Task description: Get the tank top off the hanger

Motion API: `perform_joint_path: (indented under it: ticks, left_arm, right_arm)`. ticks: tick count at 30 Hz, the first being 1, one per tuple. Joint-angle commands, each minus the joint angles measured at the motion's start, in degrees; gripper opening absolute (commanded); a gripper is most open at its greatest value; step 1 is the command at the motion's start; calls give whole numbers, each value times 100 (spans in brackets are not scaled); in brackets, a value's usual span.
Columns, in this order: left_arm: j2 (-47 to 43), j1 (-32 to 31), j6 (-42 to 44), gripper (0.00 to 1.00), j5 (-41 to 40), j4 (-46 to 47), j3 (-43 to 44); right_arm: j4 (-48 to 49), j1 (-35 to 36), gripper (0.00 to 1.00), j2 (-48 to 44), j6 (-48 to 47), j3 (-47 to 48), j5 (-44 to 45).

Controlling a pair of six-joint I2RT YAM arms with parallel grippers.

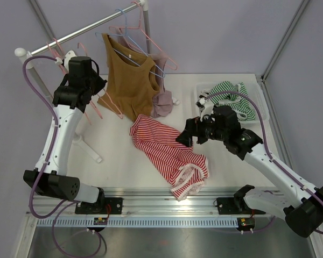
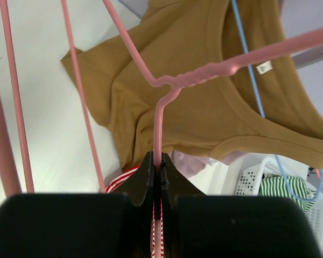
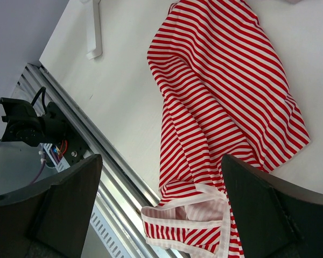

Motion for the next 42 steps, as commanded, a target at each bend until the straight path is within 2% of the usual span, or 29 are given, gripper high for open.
perform_joint_path:
  ticks: [1, 8, 14, 20, 25, 31, 38, 41, 42]
  left_arm:
    - [-344, 80, -129, 0, 175, 537, -164]
    - [-538, 71, 11, 0, 701, 669, 2]
    - [-881, -236, 291, 0, 738, 740, 291]
    - [-583, -237, 626, 0, 352, 301, 1310]
    - [-29, 61, 557, 0, 562, -166, 2005]
    - [95, 352, 363, 0, 720, -69, 1778]
    - [-29, 510, 117, 0, 887, 423, 803]
    - [-81, 510, 56, 2, 931, 537, 583]
    - [-99, 510, 47, 4, 949, 598, 539]
  right_arm:
    - [220, -1, 99, 186, -128, 131, -223]
    - [255, 78, 100, 521, -225, 87, 23]
    - [413, 78, 99, 600, -181, 131, 49]
    - [501, 78, 99, 697, -93, 236, -21]
    - [528, 87, 99, 749, -66, 298, -65]
    - [493, 78, 100, 942, -154, 377, -197]
    - [519, 131, 100, 1311, -216, 474, -250]
    - [327, 437, 100, 1426, -400, 561, 100]
    - [265, 552, 100, 1513, -540, 579, 607]
